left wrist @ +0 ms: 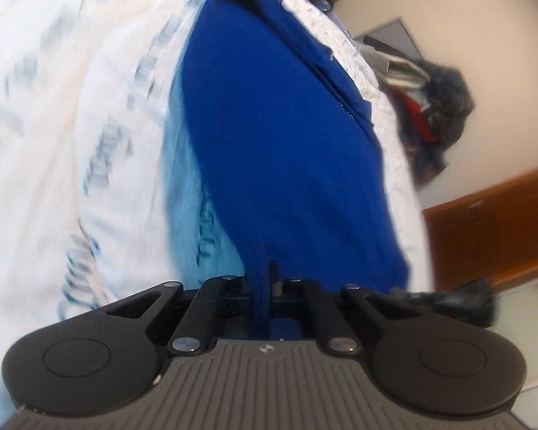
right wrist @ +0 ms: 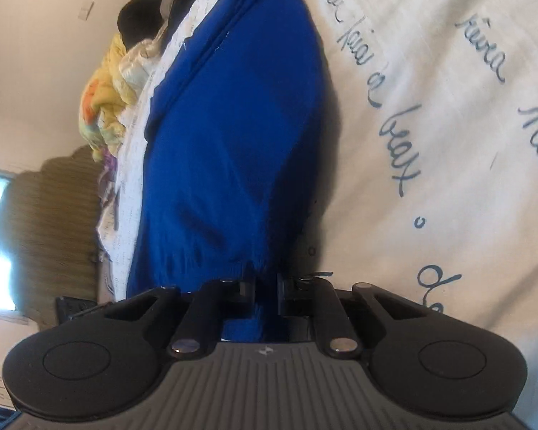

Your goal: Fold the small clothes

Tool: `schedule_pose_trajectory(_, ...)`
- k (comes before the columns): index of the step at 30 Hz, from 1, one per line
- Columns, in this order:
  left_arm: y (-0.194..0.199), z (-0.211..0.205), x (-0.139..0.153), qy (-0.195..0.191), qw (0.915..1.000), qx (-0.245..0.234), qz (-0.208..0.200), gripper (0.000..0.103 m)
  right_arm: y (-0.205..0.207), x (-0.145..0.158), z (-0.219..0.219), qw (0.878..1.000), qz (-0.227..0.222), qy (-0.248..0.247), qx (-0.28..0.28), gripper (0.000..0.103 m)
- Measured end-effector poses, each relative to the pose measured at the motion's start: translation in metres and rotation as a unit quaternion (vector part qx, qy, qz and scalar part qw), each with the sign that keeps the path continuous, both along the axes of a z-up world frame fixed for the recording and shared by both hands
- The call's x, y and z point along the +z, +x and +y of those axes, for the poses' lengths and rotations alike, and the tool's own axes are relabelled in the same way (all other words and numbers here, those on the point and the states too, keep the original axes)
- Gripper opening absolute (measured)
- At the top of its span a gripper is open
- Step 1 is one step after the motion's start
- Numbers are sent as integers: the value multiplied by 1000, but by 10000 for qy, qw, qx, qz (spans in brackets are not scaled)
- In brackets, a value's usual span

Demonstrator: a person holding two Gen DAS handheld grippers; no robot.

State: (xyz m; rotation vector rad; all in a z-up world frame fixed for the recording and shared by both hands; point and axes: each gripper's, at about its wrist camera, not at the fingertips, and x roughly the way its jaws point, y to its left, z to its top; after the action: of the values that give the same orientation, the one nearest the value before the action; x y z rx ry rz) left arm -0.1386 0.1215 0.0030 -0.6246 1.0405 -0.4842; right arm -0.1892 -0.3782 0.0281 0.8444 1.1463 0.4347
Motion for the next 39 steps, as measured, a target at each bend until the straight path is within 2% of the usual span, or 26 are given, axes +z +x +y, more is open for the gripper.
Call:
schedule_pose_trajectory(2,-7,5,20,125,9994,-51,-305,4,-5,18,2,9991,-206,-347,159,8)
schedule_pose_trajectory(4,-15,13,32,519,9972,-97,-527,5,-16,35,-7,9976,-388,-536,227,8)
schedule_pose_trajectory(6,-16,20,20,674,9973,-53,-292,5,-24,34,-21,9970,-317,-693,133,8)
schedule_pose_trajectory(7,-15,21,9,851,9963,27,-135,7,-26,25,-25,9970,-174,-748,64,2)
schedule_pose_trajectory(8,-15,21,3,739,9971,71,-164,7,-28,16,-27,9960,-65,-885,51,0)
schedule_pose_trajectory(11,-13,20,4,734,9971,136,-173,7,-32,9,-32,9980,-151,-591,-155,1)
schedule_pose_trajectory(12,-13,19,8,743,9970,105,-215,10,-32,10,-33,9980,-168,-564,-231,2)
schedule_pose_trajectory(14,-8,22,19,823,9957,96,-412,29,-28,17,-39,9973,-293,-507,-444,7)
schedule_pose_trajectory(15,-1,23,25,873,9947,69,-537,60,-22,22,-40,9968,-321,-493,-544,8)
schedule_pose_trajectory(16,5,24,31,934,9935,74,-642,90,-13,26,-41,9966,-333,-453,-607,21)
schedule_pose_trajectory(17,12,24,33,961,9928,74,-708,98,-4,28,-42,9964,-358,-421,-644,49)
schedule_pose_trajectory(19,25,25,30,872,9946,-6,-565,84,14,33,-31,9965,-442,-477,-523,86)
schedule_pose_trajectory(22,21,27,19,801,9965,-26,-254,82,19,26,-23,9993,-210,-196,-241,85)
schedule_pose_trajectory(24,11,29,13,580,9977,77,-342,84,9,15,-20,9995,-50,205,-245,85)
schedule_pose_trajectory(26,8,34,7,69,9996,159,-216,85,2,5,-17,9974,-73,618,-362,85)
schedule_pose_trajectory(28,7,32,-4,-517,9986,57,16,87,-1,-3,-9,9940,86,1019,-389,84)
schedule_pose_trajectory(30,3,28,-11,-801,9967,-101,108,86,1,-1,8,9950,135,989,-18,84)
schedule_pose_trajectory(33,-8,25,-14,-917,9956,-146,91,84,-7,-1,24,9938,216,1042,307,83)
schedule_pose_trajectory(34,-7,25,-16,-931,9956,-106,97,75,-9,0,26,9945,165,998,260,79)
schedule_pose_trajectory(35,-6,23,-18,-894,9959,-50,148,65,-9,0,27,9957,194,877,211,51)
schedule_pose_trajectory(37,-3,17,-24,-632,9970,-29,441,9,-8,-11,27,9976,418,528,155,5)
schedule_pose_trajectory(38,-2,16,-25,-579,9972,-24,468,9,-10,-14,26,9971,349,663,114,5)
schedule_pose_trajectory(39,-3,14,-20,-448,9982,-21,397,9,-10,-13,25,9976,327,598,143,5)
